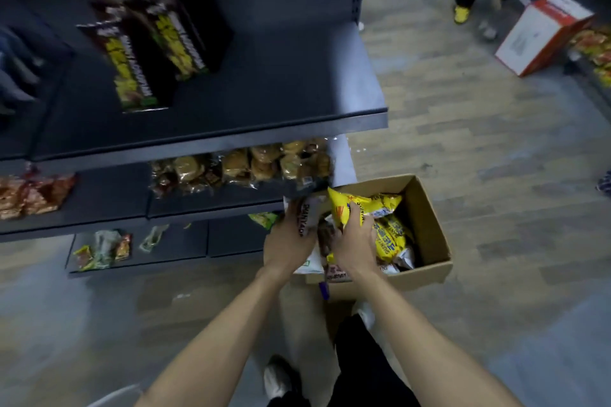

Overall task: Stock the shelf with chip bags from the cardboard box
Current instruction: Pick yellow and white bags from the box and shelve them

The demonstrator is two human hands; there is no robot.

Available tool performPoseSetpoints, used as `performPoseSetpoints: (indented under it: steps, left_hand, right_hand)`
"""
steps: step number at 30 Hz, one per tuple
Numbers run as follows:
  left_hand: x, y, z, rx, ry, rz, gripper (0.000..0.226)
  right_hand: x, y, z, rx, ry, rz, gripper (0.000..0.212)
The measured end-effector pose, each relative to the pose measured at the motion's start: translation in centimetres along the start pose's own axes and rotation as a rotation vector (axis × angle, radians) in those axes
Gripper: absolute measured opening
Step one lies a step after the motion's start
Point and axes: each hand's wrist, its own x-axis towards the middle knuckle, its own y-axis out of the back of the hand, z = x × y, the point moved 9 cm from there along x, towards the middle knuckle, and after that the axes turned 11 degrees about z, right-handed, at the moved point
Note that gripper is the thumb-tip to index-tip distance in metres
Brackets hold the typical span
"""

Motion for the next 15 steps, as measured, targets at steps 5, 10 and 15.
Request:
performPoseSetpoints:
  steps: [5,10,15]
  left_hand:
    - [-2.0,10.4,-4.1,-0.125,-0.017,0.135,0.061]
    - [-2.1,22.0,-5.7,-0.155,-0.056,0.360,0.062]
    - [-1.5,32.1,-4.1,-0.219,-0.101,0.551,0.064]
  right_hand:
    - [-5.8,1.4,-9.4,0.026,0.175,0.064,0.061]
    - [-10.9,4.8,-19.0,0.116,0.346,0.173,0.064]
    - [-14.0,9.8,-28.0,0.217,0.542,0.301,0.066]
